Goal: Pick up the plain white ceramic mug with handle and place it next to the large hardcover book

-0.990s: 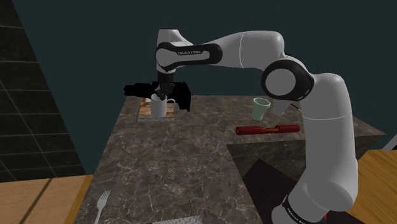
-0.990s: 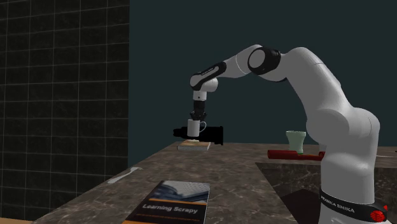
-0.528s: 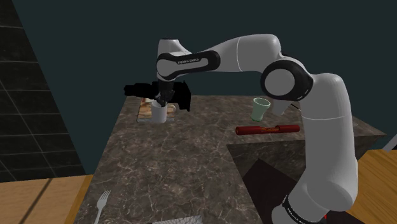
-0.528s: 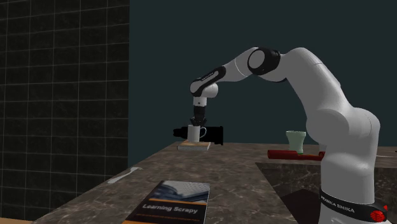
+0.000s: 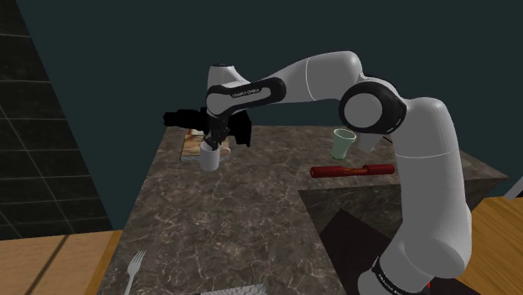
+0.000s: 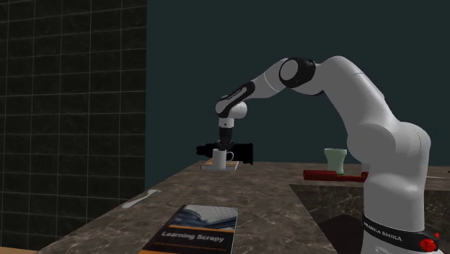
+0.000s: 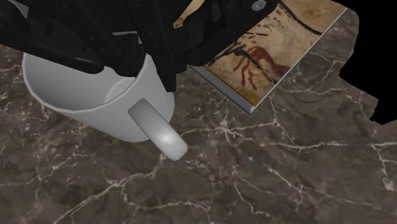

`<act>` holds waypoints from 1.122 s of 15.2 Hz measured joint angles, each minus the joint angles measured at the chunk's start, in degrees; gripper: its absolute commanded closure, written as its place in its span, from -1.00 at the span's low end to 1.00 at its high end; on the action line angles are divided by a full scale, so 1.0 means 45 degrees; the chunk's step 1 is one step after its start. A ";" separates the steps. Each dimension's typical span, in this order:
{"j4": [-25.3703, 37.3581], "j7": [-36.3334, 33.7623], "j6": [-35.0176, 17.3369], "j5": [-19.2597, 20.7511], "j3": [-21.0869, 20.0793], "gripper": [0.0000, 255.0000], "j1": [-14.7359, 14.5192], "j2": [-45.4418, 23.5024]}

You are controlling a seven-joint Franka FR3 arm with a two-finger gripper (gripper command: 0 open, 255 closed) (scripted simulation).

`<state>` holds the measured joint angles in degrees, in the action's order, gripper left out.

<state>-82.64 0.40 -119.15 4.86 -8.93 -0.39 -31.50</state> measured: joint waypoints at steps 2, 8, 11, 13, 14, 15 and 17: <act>-0.0244 -0.0022 -0.0308 0.0019 0.0010 1.00 -0.0002 -0.0063; -0.0417 -0.0014 -0.0624 0.0040 0.0029 1.00 0.0012 -0.0205; -0.0417 -0.0015 -0.0629 0.0041 0.0029 -1.00 0.0011 -0.0208; -0.0416 -0.0015 -0.0629 0.0041 0.0029 -1.00 0.0011 -0.0207; -0.0416 -0.0015 -0.0629 0.0041 0.0029 -1.00 0.0011 -0.0207; -0.0416 -0.0015 -0.0629 0.0041 0.0029 -1.00 0.0011 -0.0207; -0.0415 -0.0015 -0.0630 0.0041 0.0029 -1.00 0.0011 -0.0207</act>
<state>-84.51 0.33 -121.99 5.04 -8.80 -0.34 -32.43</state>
